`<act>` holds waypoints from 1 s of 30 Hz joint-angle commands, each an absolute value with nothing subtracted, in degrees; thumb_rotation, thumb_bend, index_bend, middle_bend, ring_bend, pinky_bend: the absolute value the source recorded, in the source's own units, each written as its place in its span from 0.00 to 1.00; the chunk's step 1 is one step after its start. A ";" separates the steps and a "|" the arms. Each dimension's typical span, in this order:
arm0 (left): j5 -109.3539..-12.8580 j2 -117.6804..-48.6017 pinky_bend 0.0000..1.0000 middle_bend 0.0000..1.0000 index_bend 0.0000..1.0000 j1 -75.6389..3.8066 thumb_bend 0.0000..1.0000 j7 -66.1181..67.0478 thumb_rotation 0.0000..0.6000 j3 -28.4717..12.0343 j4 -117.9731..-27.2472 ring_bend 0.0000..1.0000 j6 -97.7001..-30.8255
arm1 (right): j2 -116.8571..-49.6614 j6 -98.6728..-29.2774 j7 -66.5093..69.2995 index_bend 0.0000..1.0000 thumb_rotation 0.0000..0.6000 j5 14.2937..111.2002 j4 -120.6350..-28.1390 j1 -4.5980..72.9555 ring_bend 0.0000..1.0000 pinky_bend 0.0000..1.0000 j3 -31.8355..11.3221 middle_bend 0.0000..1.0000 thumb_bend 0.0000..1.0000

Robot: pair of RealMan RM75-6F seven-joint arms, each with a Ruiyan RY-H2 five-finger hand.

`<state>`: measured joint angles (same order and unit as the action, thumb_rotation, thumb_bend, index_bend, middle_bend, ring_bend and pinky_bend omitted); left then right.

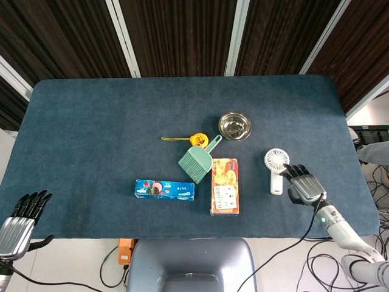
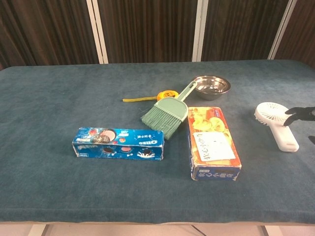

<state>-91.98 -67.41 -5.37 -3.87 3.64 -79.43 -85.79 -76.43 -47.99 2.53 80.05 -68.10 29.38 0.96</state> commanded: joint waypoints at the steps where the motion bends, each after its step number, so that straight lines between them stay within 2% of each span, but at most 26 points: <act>1: -92.13 -67.39 0.06 0.04 0.00 -5.26 0.08 -3.87 1.00 3.64 -79.43 0.00 -85.94 | -76.63 -47.76 2.07 0.19 0.91 79.92 -68.04 29.45 0.00 0.00 0.97 0.00 0.60; 11: -92.43 -67.28 0.06 0.04 0.00 -5.15 0.08 -4.23 1.00 3.53 -79.37 0.00 -85.90 | -76.62 -46.14 0.18 0.19 0.91 78.13 -68.47 29.42 0.00 0.00 0.87 0.00 0.60; 13: -92.42 -67.17 0.06 0.04 0.00 -5.11 0.08 -4.48 1.00 3.36 -79.50 0.00 -86.12 | -76.19 -47.70 0.98 0.16 0.91 78.66 -69.37 29.15 0.00 0.00 0.41 0.00 0.60; 14: -92.47 -67.12 0.06 0.04 0.00 -5.06 0.08 -4.59 1.00 3.25 -79.54 0.00 -86.37 | -75.80 -49.50 1.78 0.14 0.92 79.48 -70.10 28.80 0.00 0.00 0.11 0.00 0.60; 20: -93.40 -66.97 0.06 0.04 0.00 -4.54 0.08 -4.59 1.00 2.57 -80.05 0.00 -88.94 | -71.56 -70.99 5.41 0.06 0.93 89.30 -76.11 23.53 0.00 0.00 -1.27 0.00 0.60; 25: -93.85 -67.23 0.06 0.02 0.00 -3.96 0.08 -3.09 1.00 2.16 -81.45 0.00 -90.64 | -68.05 -78.82 0.23 0.02 0.92 91.19 -82.91 19.13 0.00 0.00 -0.45 0.00 0.60; 30: -91.26 -69.37 0.06 0.00 0.00 -1.56 0.08 5.51 1.00 1.27 -85.25 0.00 -92.79 | -68.26 -84.78 -11.10 0.00 0.92 89.22 -89.58 12.34 0.00 0.00 1.59 0.00 0.45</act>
